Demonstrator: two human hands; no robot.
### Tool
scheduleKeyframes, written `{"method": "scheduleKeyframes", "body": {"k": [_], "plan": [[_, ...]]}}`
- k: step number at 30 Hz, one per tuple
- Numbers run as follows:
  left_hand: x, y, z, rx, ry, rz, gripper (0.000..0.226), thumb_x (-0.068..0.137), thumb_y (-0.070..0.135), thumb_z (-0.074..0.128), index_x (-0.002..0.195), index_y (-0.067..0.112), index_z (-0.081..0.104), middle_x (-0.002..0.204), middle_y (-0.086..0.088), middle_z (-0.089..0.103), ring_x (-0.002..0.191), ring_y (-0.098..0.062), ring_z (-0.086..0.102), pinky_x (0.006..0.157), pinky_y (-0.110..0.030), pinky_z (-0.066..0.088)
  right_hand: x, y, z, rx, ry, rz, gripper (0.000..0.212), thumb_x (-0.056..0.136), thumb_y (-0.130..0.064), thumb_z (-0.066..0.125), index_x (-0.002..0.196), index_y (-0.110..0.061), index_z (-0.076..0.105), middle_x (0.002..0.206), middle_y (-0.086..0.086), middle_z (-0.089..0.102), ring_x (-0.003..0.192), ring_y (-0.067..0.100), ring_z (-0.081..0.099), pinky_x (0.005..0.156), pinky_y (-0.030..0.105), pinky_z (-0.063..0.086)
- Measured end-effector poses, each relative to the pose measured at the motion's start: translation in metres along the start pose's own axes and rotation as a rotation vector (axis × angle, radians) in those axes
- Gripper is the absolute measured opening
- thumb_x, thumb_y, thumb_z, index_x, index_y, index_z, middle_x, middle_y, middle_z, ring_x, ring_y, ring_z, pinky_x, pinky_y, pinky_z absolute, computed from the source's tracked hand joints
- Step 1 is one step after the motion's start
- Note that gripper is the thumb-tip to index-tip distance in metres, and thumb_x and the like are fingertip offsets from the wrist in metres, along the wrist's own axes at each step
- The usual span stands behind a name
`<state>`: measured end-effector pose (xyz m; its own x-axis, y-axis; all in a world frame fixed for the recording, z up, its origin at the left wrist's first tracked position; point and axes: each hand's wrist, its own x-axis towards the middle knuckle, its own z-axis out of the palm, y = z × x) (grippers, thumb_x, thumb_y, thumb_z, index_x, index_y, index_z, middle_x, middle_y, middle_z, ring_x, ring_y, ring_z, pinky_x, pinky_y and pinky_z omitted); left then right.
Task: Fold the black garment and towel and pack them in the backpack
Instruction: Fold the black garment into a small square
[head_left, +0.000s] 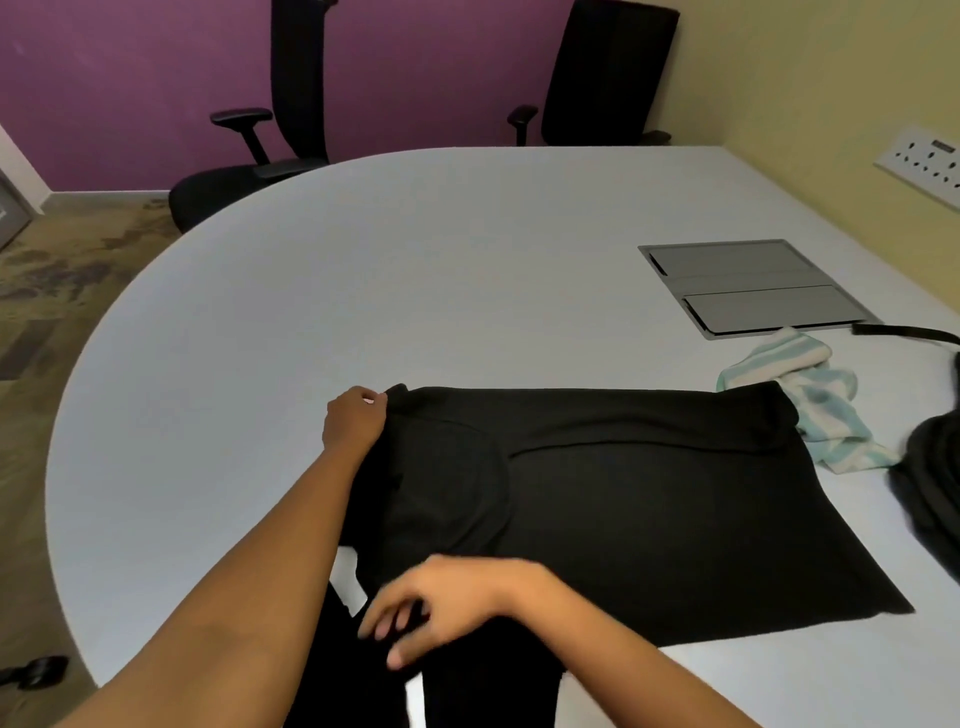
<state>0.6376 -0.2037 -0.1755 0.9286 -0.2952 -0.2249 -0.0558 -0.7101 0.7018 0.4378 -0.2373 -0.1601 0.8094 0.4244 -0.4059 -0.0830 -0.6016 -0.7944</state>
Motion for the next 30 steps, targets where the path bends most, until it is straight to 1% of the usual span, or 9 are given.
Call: {"method": "scheduleKeyframes", "body": {"k": [1, 4, 7, 9, 12, 15, 18, 25, 30], "plan": [[0.002, 0.002, 0.002, 0.022, 0.006, 0.014, 0.034, 0.095, 0.031, 0.049, 0.118, 0.009, 0.06, 0.121, -0.011, 0.061, 0.11, -0.029, 0.057, 0.088, -0.035, 0.045, -0.008, 0.006, -0.015, 0.092, 0.083, 0.026, 0.036, 0.086, -0.015, 0.068, 0.121, -0.013, 0.06, 0.109, 0.005, 0.067, 0.087, 0.004, 0.059, 0.077, 0.0, 0.04], [0.011, 0.012, 0.008, 0.09, 0.007, 0.059, 0.037, 0.094, 0.031, 0.049, 0.122, 0.008, 0.057, 0.123, -0.014, 0.06, 0.114, -0.03, 0.055, 0.092, -0.039, 0.045, -0.032, 0.039, -0.063, 0.241, 0.492, 0.115, 0.026, 0.086, -0.012, 0.064, 0.112, -0.013, 0.065, 0.094, -0.004, 0.066, 0.08, 0.002, 0.059, 0.075, 0.008, 0.044], [0.017, 0.022, 0.016, 0.159, -0.01, 0.071, 0.039, 0.096, 0.031, 0.048, 0.126, 0.007, 0.054, 0.126, -0.014, 0.057, 0.115, -0.03, 0.054, 0.092, -0.039, 0.044, -0.058, 0.085, -0.107, 0.166, 0.923, 0.274, 0.024, 0.086, -0.019, 0.064, 0.11, -0.02, 0.065, 0.093, -0.006, 0.065, 0.079, 0.006, 0.058, 0.083, 0.024, 0.048], [0.021, 0.027, 0.021, 0.206, -0.012, 0.076, 0.041, 0.096, 0.031, 0.046, 0.129, 0.006, 0.053, 0.128, -0.014, 0.056, 0.117, -0.03, 0.053, 0.094, -0.04, 0.043, -0.078, 0.115, -0.132, 0.061, 1.053, 0.431, 0.028, 0.088, -0.024, 0.061, 0.116, -0.02, 0.061, 0.103, -0.002, 0.065, 0.092, 0.013, 0.06, 0.09, 0.031, 0.048], [0.027, 0.032, 0.027, 0.258, -0.004, 0.07, 0.04, 0.097, 0.029, 0.046, 0.127, 0.003, 0.055, 0.127, -0.015, 0.058, 0.116, -0.031, 0.054, 0.093, -0.039, 0.044, -0.114, 0.158, -0.157, -0.112, 1.084, 0.677, 0.035, 0.091, -0.026, 0.056, 0.125, -0.018, 0.055, 0.119, 0.005, 0.062, 0.113, 0.024, 0.055, 0.098, 0.04, 0.044], [0.034, 0.033, 0.037, 0.304, 0.0, 0.032, 0.032, 0.095, 0.025, 0.05, 0.106, -0.002, 0.063, 0.103, -0.017, 0.065, 0.095, -0.031, 0.061, 0.074, -0.033, 0.045, -0.147, 0.191, -0.171, -0.232, 1.072, 0.863, 0.039, 0.093, -0.027, 0.053, 0.13, -0.015, 0.05, 0.128, 0.011, 0.057, 0.121, 0.03, 0.049, 0.101, 0.044, 0.04], [0.04, 0.036, 0.047, 0.33, 0.013, -0.051, 0.03, 0.091, 0.023, 0.057, 0.09, -0.006, 0.064, 0.091, -0.021, 0.067, 0.084, -0.033, 0.063, 0.062, -0.032, 0.043, -0.168, 0.215, -0.179, -0.349, 0.926, 0.988, 0.046, 0.095, -0.03, 0.048, 0.139, -0.015, 0.041, 0.14, 0.012, 0.046, 0.128, 0.031, 0.042, 0.103, 0.043, 0.035], [0.051, 0.046, 0.054, 0.384, 0.027, -0.191, 0.016, 0.089, 0.006, 0.058, 0.1, -0.006, 0.06, 0.11, -0.022, 0.06, 0.101, -0.035, 0.06, 0.073, -0.033, 0.047, -0.179, 0.247, -0.174, -0.392, 0.748, 1.036, 0.054, 0.099, -0.037, 0.036, 0.149, -0.019, 0.023, 0.155, 0.005, 0.023, 0.141, 0.026, 0.026, 0.11, 0.044, 0.027], [0.053, 0.048, 0.042, 0.128, 0.203, -0.317, 0.036, 0.095, 0.005, 0.045, 0.128, -0.01, 0.041, 0.133, -0.027, 0.046, 0.12, -0.039, 0.049, 0.096, -0.041, 0.043, -0.181, 0.252, -0.164, -0.336, 0.776, 1.023, 0.054, 0.101, -0.04, 0.029, 0.151, -0.025, 0.015, 0.159, 0.001, 0.013, 0.145, 0.022, 0.015, 0.113, 0.045, 0.022]]}}
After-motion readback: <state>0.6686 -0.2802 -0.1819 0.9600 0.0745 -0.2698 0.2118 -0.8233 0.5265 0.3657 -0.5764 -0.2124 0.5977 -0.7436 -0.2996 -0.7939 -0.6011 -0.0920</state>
